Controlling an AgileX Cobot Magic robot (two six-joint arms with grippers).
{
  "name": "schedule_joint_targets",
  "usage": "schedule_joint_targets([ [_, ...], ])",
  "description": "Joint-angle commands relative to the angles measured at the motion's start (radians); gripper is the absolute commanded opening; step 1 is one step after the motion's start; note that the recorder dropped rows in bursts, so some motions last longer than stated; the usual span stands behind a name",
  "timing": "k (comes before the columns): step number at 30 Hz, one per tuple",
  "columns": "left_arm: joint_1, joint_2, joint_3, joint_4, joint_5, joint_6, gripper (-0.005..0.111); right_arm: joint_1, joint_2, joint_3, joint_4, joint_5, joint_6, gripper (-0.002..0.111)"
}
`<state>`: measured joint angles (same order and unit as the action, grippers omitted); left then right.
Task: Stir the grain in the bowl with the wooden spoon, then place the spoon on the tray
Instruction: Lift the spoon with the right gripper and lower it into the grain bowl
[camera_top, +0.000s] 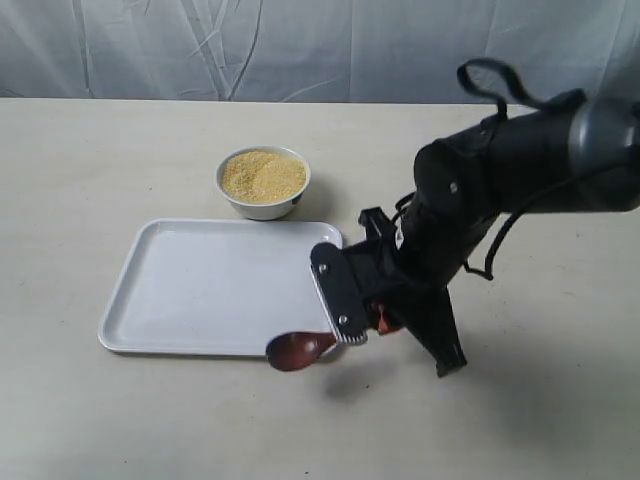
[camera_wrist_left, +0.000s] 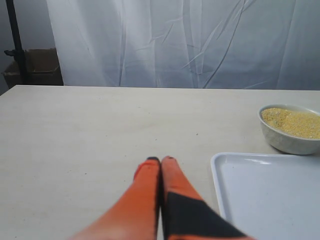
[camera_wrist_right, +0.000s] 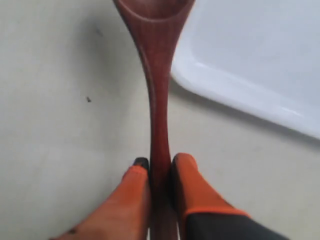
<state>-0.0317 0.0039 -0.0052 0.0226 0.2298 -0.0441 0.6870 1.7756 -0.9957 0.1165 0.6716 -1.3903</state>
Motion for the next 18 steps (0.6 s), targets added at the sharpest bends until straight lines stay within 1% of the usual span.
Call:
schedule_joint_targets([
  [1, 0.002, -0.004, 0.005, 0.000, -0.013, 0.001, 0.000, -0.001, -0.126, -0.125, -0.046, 0.063, 0.046, -0.001],
  [4, 0.002, -0.004, 0.005, 0.000, -0.013, 0.001, 0.000, -0.001, -0.135, -0.259, -0.131, 0.068, 0.197, -0.001],
  [7, 0.002, -0.004, 0.005, 0.000, -0.013, 0.001, 0.000, -0.001, -0.052, -0.449, -0.183, 0.196, 0.289, -0.001],
  [10, 0.002, -0.004, 0.005, 0.000, -0.013, 0.001, 0.000, -0.001, 0.114, -0.641, -0.244, 0.345, 0.358, -0.001],
  [13, 0.002, -0.004, 0.005, 0.000, -0.013, 0.001, 0.000, -0.001, 0.284, -0.801, -0.358, 0.377, 0.441, -0.001],
  [15, 0.002, -0.004, 0.005, 0.000, -0.013, 0.001, 0.000, -0.005, 0.369, -0.889, -0.363, 0.380, 0.450, -0.001],
  [18, 0.002, -0.004, 0.005, 0.000, -0.013, 0.001, 0.000, -0.027, 0.480, -1.015, -0.301, 0.389, 0.449, -0.001],
])
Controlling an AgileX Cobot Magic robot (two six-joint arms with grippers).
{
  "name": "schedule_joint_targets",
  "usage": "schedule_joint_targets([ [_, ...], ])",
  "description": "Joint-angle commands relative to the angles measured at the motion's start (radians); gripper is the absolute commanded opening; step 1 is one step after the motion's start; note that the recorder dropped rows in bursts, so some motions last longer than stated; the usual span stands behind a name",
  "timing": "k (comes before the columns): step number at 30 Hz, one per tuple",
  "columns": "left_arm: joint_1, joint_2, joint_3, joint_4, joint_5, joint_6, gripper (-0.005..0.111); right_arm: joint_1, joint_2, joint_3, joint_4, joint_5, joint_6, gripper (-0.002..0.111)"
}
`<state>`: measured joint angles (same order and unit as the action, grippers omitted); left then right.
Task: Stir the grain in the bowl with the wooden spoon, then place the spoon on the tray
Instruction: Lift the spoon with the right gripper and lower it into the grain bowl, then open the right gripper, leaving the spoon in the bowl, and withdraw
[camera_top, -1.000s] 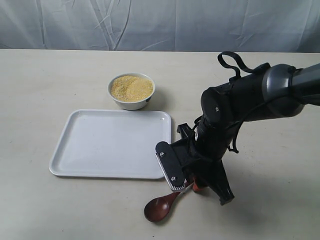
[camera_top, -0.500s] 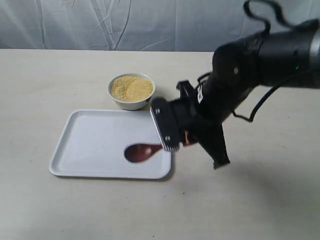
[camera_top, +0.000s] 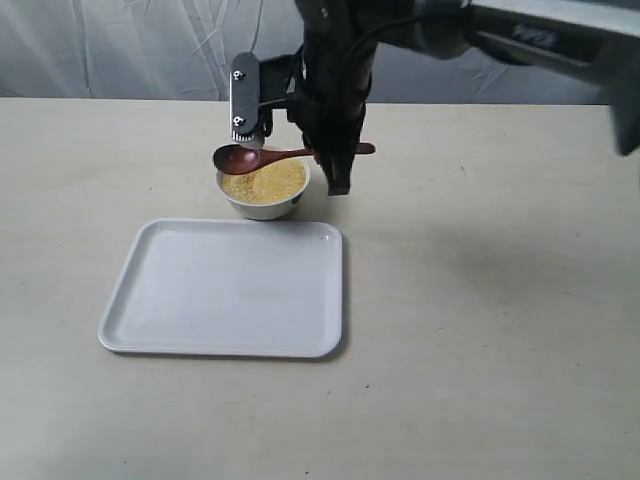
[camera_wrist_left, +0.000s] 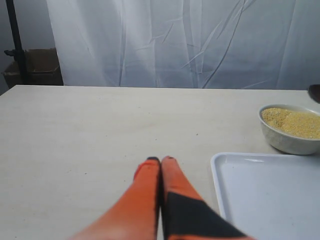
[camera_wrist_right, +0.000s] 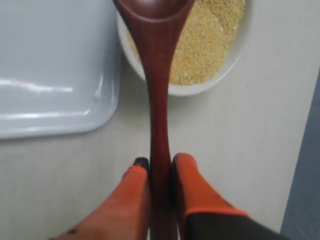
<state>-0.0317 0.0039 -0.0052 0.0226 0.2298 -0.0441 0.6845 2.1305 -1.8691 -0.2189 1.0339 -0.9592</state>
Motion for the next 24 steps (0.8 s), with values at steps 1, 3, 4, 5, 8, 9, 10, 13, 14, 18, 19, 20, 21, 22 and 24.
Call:
schedule_joint_targets([
  [1, 0.002, -0.004, 0.005, 0.001, -0.013, 0.003, 0.000, -0.034, 0.161, -0.178, 0.034, 0.035, 0.018, -0.001],
  [3, 0.002, -0.004, 0.005, 0.001, -0.013, 0.003, 0.000, -0.055, 0.235, -0.253, -0.025, 0.044, 0.027, -0.001],
  [4, 0.002, -0.004, 0.005, 0.001, -0.013, 0.003, 0.000, -0.057, 0.258, -0.268, -0.056, 0.039, 0.040, -0.001],
  [5, 0.002, -0.004, 0.005, 0.001, -0.013, 0.003, 0.000, -0.059, 0.268, -0.270, -0.081, 0.026, 0.042, -0.001],
  [8, 0.002, -0.004, 0.005, 0.001, -0.013, 0.003, 0.000, -0.059, 0.288, -0.270, -0.092, -0.013, 0.042, 0.001],
  [9, 0.002, -0.004, 0.005, 0.001, -0.013, 0.003, 0.000, -0.056, 0.288, -0.270, -0.094, -0.026, 0.042, 0.005],
  [10, 0.002, -0.004, 0.005, 0.001, -0.013, 0.003, 0.000, -0.056, 0.288, -0.270, -0.092, -0.041, 0.045, 0.011],
  [13, 0.002, -0.004, 0.005, 0.001, -0.013, 0.003, 0.000, -0.045, 0.287, -0.270, -0.089, -0.044, 0.045, 0.038],
  [14, 0.002, -0.004, 0.005, 0.001, -0.013, 0.003, 0.000, -0.045, 0.287, -0.270, -0.084, -0.044, 0.045, 0.040],
  [18, 0.002, -0.004, 0.005, 0.001, -0.013, 0.003, 0.000, -0.031, 0.245, -0.270, -0.129, -0.044, 0.086, 0.040],
  [19, 0.002, -0.004, 0.005, 0.001, -0.013, 0.003, 0.000, -0.025, 0.226, -0.270, -0.131, -0.042, 0.109, 0.040],
  [20, 0.002, -0.004, 0.005, 0.001, -0.013, 0.003, 0.000, -0.023, 0.204, -0.270, -0.128, -0.040, 0.140, 0.040],
  [21, 0.002, -0.004, 0.005, 0.001, -0.013, 0.003, 0.000, -0.021, 0.164, -0.270, -0.100, -0.034, 0.236, 0.040],
  [22, 0.002, -0.004, 0.005, 0.001, -0.013, 0.003, 0.000, -0.021, 0.144, -0.270, -0.061, -0.028, 0.293, 0.040],
  [24, 0.002, -0.004, 0.005, 0.001, -0.013, 0.003, 0.000, -0.065, 0.110, -0.270, 0.115, -0.004, 0.461, 0.040],
])
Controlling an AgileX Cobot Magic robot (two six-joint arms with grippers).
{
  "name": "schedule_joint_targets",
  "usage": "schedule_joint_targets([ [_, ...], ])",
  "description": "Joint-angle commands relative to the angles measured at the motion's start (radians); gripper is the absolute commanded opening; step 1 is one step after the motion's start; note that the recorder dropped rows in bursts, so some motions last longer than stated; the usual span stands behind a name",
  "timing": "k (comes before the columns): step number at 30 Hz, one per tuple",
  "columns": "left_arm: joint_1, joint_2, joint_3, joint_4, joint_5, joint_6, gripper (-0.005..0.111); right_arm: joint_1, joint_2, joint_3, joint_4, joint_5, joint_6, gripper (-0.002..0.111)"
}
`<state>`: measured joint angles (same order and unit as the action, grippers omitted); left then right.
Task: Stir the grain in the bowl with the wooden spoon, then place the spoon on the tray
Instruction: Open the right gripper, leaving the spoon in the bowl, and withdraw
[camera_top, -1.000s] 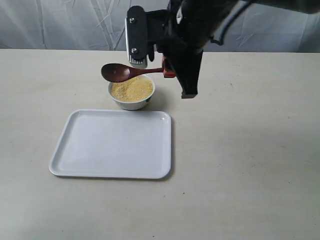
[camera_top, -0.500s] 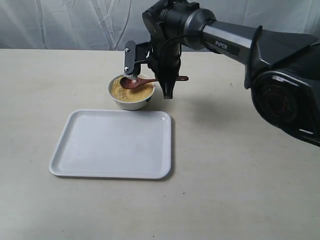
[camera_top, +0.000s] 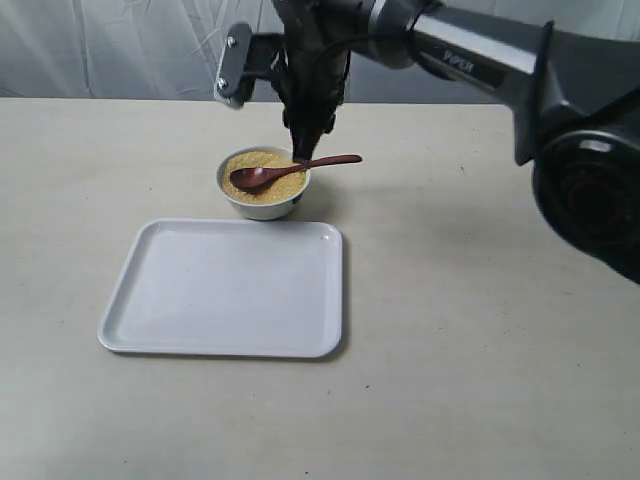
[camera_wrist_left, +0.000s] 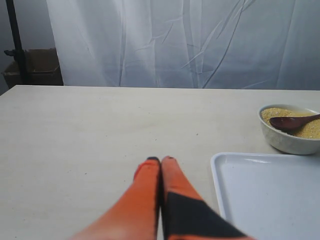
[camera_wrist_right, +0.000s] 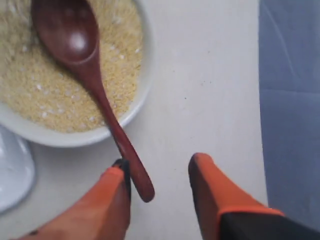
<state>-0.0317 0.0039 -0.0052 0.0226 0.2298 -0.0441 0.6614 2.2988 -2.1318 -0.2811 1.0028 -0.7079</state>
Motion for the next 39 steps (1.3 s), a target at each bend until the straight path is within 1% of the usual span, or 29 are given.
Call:
schedule_joint_targets([
  [1, 0.002, -0.004, 0.005, 0.001, -0.013, 0.003, 0.000, -0.066, -0.061, -0.007, 0.256, 0.046, 0.277, 0.040],
  [4, 0.002, -0.004, 0.005, 0.001, -0.013, 0.003, 0.000, -0.145, -0.062, 0.028, 0.511, 0.083, 0.381, 0.040],
  [7, 0.002, -0.004, 0.005, 0.001, -0.013, 0.003, 0.000, -0.210, -0.069, 0.118, 0.717, 0.054, 0.393, 0.040],
  [10, 0.002, -0.004, 0.005, 0.001, -0.013, 0.003, 0.000, -0.231, -0.107, 0.240, 0.817, -0.054, 0.393, 0.040],
  [13, 0.002, -0.004, 0.005, 0.001, -0.013, 0.003, 0.000, -0.227, -0.177, 0.368, 0.843, -0.157, 0.406, 0.040],
  [15, 0.002, -0.004, 0.005, 0.001, -0.013, 0.003, 0.000, -0.204, -0.244, 0.481, 0.842, -0.267, 0.443, 0.040],
  [18, 0.002, -0.004, 0.005, 0.001, -0.013, 0.003, 0.000, -0.148, -0.368, 0.730, 0.884, -0.624, 0.457, 0.040],
  [20, 0.002, -0.004, 0.005, 0.001, -0.013, 0.003, 0.000, -0.114, -0.441, 0.887, 0.987, -0.860, 0.457, 0.040],
  [22, 0.002, -0.004, 0.005, 0.001, -0.013, 0.003, 0.000, -0.101, -0.478, 0.993, 1.123, -1.009, 0.457, 0.040],
  [23, 0.002, -0.004, 0.005, 0.001, -0.013, 0.003, 0.000, -0.101, -0.485, 1.033, 1.189, -1.045, 0.457, 0.040],
  [27, 0.002, -0.004, 0.005, 0.001, -0.013, 0.003, 0.000, -0.101, -0.472, 1.109, 1.342, -1.058, 0.462, 0.040],
  [33, 0.002, -0.004, 0.005, 0.001, -0.013, 0.003, 0.000, -0.048, -0.428, 1.117, 1.362, -1.095, 0.525, 0.040],
  [35, 0.002, -0.004, 0.005, 0.001, -0.013, 0.003, 0.000, -0.054, -0.413, 1.104, 1.362, -1.038, 0.531, 0.040],
  [37, 0.002, -0.004, 0.005, 0.001, -0.013, 0.003, 0.000, -0.083, -0.397, 1.070, 1.362, -0.924, 0.535, 0.040],
  [39, 0.002, -0.004, 0.005, 0.001, -0.013, 0.003, 0.000, -0.126, -0.383, 1.013, 1.369, -0.741, 0.477, 0.040],
])
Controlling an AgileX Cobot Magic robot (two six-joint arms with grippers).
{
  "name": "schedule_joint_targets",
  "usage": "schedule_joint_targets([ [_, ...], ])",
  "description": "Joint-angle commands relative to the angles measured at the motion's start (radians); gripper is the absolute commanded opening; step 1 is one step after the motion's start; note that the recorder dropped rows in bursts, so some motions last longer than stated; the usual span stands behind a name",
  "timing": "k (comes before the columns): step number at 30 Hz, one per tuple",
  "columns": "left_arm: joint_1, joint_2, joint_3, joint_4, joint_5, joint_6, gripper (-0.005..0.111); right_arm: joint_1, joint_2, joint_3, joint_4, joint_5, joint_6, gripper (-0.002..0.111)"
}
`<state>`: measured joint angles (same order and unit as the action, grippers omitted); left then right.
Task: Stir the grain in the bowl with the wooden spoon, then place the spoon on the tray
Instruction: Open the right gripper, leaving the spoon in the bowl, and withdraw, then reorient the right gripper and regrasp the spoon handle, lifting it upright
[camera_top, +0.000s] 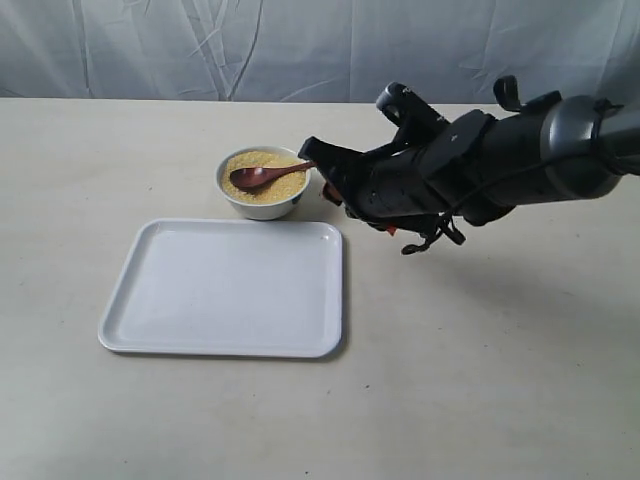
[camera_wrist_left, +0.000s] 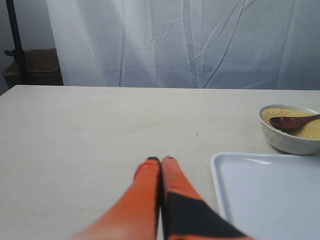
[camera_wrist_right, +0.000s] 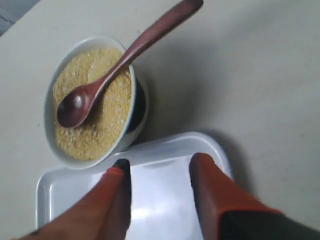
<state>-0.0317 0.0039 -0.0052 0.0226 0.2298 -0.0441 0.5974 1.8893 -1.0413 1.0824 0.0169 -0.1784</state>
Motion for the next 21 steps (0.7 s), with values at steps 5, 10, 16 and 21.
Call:
schedule_joint_targets([
  [5, 0.002, -0.004, 0.005, 0.001, -0.013, 0.003, 0.000, -0.037, -0.022, -0.048, 0.081, 0.120, -0.121, 0.040],
  [10, 0.002, -0.004, 0.005, 0.001, -0.013, 0.003, 0.000, 0.161, -0.069, 0.074, 0.114, -0.328, -0.084, 0.040],
  [16, 0.002, -0.004, 0.005, 0.001, -0.013, 0.003, 0.000, 0.242, -0.061, 0.085, -0.209, -0.453, 0.569, 0.040],
  [21, 0.002, -0.004, 0.005, 0.001, -0.013, 0.003, 0.000, 0.307, -0.031, 0.182, -0.602, -0.875, 1.143, 0.040],
])
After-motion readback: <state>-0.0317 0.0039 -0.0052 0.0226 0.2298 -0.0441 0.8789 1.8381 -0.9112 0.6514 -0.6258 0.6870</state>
